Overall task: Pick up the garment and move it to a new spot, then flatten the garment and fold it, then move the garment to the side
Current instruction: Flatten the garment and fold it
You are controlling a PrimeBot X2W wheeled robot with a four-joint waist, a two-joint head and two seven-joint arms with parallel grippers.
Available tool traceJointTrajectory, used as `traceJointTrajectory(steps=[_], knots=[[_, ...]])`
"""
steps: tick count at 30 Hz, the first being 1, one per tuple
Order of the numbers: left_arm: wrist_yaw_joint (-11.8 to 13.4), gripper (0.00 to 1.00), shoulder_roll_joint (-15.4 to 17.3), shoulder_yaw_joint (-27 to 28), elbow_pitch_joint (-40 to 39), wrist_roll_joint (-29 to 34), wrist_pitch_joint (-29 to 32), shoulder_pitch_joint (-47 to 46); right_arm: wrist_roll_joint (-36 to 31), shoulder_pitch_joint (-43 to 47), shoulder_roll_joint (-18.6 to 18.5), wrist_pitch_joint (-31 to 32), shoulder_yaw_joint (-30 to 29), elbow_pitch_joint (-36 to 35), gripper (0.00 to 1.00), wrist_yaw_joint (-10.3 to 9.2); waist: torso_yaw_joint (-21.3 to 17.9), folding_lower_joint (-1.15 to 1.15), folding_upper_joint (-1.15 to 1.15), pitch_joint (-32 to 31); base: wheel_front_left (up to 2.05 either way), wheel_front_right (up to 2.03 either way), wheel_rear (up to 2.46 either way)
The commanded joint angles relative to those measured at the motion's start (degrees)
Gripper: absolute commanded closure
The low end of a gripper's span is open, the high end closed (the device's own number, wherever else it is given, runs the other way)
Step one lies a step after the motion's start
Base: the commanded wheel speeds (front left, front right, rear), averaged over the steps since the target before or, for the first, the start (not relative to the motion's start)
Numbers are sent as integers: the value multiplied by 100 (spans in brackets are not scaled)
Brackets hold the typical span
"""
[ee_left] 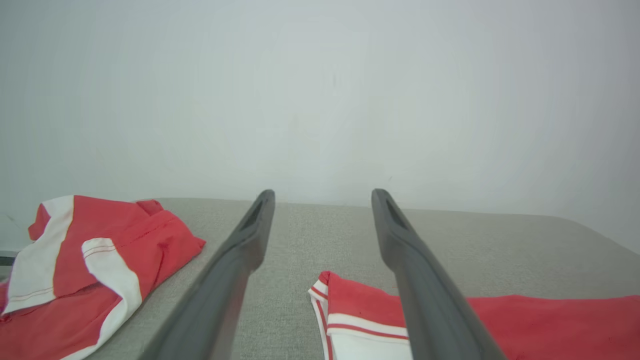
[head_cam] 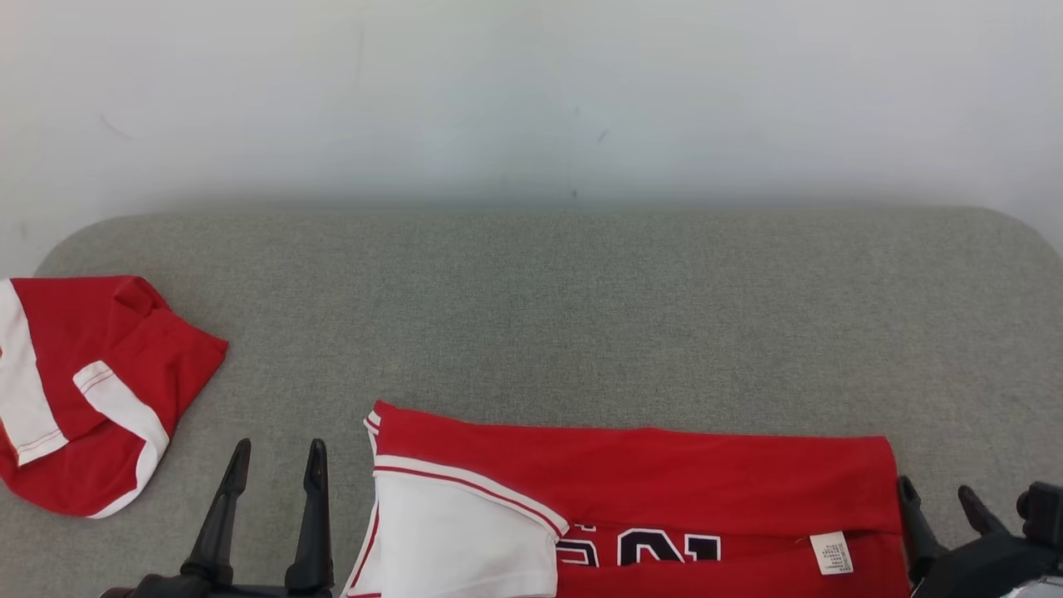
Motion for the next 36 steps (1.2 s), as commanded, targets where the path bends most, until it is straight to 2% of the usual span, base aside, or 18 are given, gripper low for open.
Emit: traceJointTrajectory(steps=[1,6,13,24,31,32,33,35,36], knots=[[-107,0,-129,118,-123,167,-17,120,-98,71,72,-126,-83,169,0,3,-11,1,0,-38,0,0,0],[-420,0,-486,416,-373,557,-18,231,-258,-143,152,-238,-331,813,0,3,-8,1,0,1,0,0,0],[-727,0,-797,546,-433,913,-19,147,-465,-656,160,-52,-498,1668,0,3,102,1,0,365,0,0,0],[-839,0,-977,668,-355,943,-19,126,-562,-839,170,204,-605,2391,0,3,242,1,0,521,0,0,0],[-877,0,-1018,719,-314,908,-20,141,-275,-592,258,769,-205,2739,0,26,283,1,0,511,0,0,0],[-884,0,-1020,726,-312,900,-20,146,-252,-570,265,818,-155,2742,33,29,282,1,0,512,0,0,0],[-889,0,-1024,733,-312,891,-20,149,-220,-551,273,845,-102,2735,59,29,279,1,0,514,0,0,0],[-894,0,-1030,749,-308,883,-20,148,-148,-539,280,872,-42,2700,97,30,269,1,0,516,0,0,0],[-895,0,-1034,754,-306,882,-20,144,-153,-543,277,879,-22,2675,100,30,263,1,0,517,0,0,0]])
